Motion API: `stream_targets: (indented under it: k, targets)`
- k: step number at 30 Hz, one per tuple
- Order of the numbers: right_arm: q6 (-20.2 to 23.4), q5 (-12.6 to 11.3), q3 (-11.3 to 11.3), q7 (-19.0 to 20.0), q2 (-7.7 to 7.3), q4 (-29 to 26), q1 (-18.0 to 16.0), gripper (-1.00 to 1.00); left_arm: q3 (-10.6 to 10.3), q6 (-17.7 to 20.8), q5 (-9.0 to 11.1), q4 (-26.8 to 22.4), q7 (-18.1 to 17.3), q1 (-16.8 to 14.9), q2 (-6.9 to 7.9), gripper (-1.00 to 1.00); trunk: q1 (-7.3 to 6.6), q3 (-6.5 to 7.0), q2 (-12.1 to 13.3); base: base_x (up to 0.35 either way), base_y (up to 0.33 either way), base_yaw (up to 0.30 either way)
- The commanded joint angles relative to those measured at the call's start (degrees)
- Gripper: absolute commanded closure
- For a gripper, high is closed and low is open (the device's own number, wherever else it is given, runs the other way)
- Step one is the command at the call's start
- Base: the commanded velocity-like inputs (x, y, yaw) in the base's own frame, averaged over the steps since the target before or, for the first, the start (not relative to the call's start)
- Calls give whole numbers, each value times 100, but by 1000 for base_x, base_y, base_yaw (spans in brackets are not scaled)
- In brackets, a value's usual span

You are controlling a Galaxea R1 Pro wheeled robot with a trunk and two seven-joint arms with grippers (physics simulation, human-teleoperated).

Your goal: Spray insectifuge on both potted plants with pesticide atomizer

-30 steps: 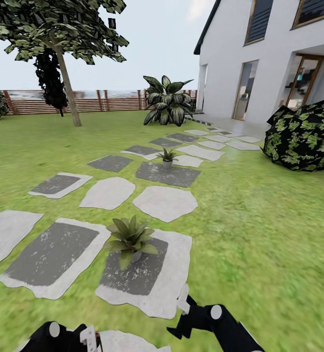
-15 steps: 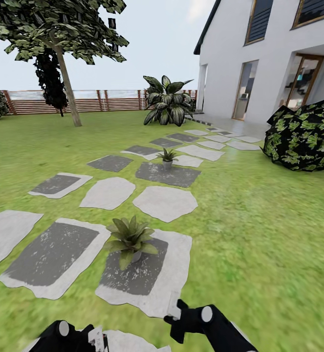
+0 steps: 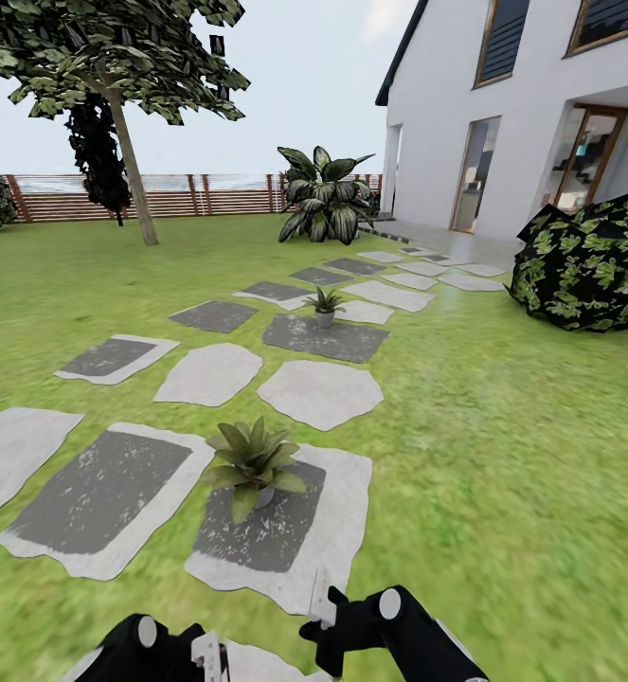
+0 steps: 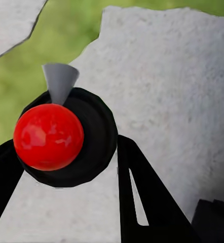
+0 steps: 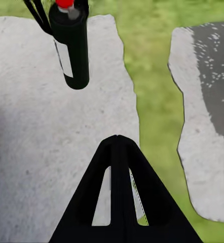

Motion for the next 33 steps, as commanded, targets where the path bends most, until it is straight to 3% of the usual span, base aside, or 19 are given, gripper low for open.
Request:
stream_targets:
  k: [1, 4, 12, 19, 27, 33]
  targets:
    - [-49, 61, -6, 9, 5, -17, -2, 100, -51, -42, -55, -3, -21, -3, -8, 100, -1, -5, -2, 0, 0, 0]
    - [-49, 59, -8, 14, 9, -31, -2, 100, -165, -40, -53, -2, -21, -1, -48, 100, -1, -5, -2, 0, 0, 0]
    - [-51, 58, -7, 16, 26, -35, -2, 100, -221, -60, -64, -4, -21, 6, -226, 100, -1, -5, -2, 0, 0, 0]
    - [-51, 57, -3, 16, 26, -35, -2, 100, -465, -29, -59, -8, -16, 3, -276, 100, -1, -5, -2, 0, 0, 0]
    - [-51, 54, 1, 16, 26, -35, -2, 100, -509, -3, -80, -8, 2, -3, -501, 100, -1, -5, -2, 0, 0, 0]
    - [-57, 52, 1, 16, 26, -35, -2, 100, -510, 101, -80, -16, 6, -3, -567, 100, -1, -5, -2, 0, 0, 0]
